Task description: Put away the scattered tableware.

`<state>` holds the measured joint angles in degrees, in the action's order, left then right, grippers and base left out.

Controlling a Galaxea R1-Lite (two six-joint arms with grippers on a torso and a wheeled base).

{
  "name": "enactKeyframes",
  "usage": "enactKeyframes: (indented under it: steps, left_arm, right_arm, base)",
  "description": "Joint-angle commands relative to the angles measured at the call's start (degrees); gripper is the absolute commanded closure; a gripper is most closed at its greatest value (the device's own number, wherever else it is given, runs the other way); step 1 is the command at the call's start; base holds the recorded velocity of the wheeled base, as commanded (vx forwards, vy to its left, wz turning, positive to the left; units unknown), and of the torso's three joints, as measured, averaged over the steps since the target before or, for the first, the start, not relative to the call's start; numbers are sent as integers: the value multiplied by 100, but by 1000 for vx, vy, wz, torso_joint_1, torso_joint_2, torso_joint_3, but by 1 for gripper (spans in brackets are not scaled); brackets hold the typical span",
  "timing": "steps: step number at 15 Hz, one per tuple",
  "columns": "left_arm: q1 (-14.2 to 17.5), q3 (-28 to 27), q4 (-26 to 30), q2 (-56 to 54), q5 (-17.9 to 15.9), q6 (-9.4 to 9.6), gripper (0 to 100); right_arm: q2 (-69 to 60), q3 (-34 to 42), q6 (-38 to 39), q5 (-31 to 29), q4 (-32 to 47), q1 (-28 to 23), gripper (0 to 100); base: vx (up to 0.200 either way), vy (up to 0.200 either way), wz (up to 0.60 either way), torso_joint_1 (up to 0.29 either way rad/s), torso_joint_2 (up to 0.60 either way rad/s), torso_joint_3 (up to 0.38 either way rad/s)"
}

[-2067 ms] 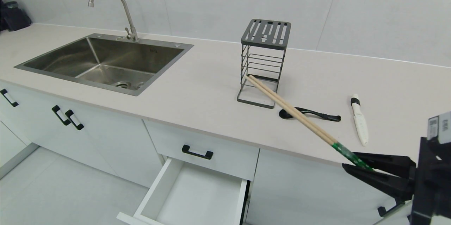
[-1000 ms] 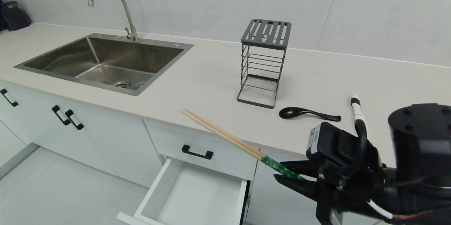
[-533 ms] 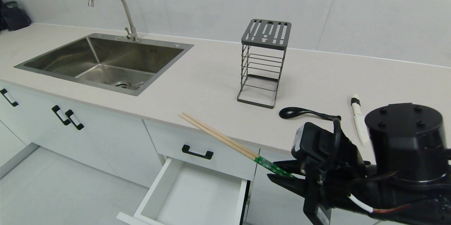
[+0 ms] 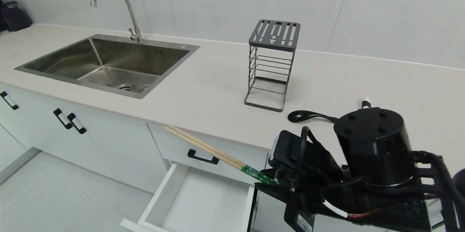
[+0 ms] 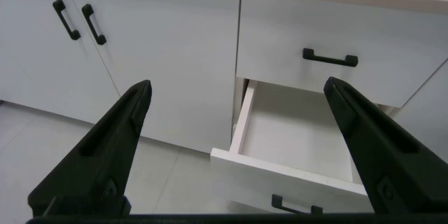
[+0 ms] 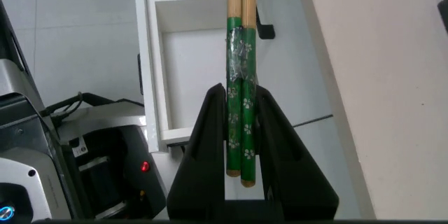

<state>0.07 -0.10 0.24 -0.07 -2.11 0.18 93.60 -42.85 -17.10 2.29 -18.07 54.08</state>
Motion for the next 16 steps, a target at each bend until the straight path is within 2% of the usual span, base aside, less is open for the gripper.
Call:
enactKeyframes:
  steps: [1,7,10,13,16]
  left_arm:
    - [1,1,2,7,0,-1,0]
    - [1,1,2,7,0,8,0]
    - [1,1,2,7,0,-1,0]
    - [1,1,2,7,0,-1,0]
    - [1,1,2,7,0,-1,0]
  right_arm:
    - [106,22,-4,-1,-109,77,100]
    - [203,-338,269,43,-646,50,100]
    - [-35,-206,454,78,-654,50,100]
    - [-202,-145,445,509,-663,85,100]
    - [-228,-277,454,535,-681,226,100]
  base:
    - [0,0,0,0,0,0]
    - [0,0,0,0,0,0]
    - [0,0,0,0,0,0]
    - [0,0,0,0,0,0]
    - [0,0,0,0,0,0]
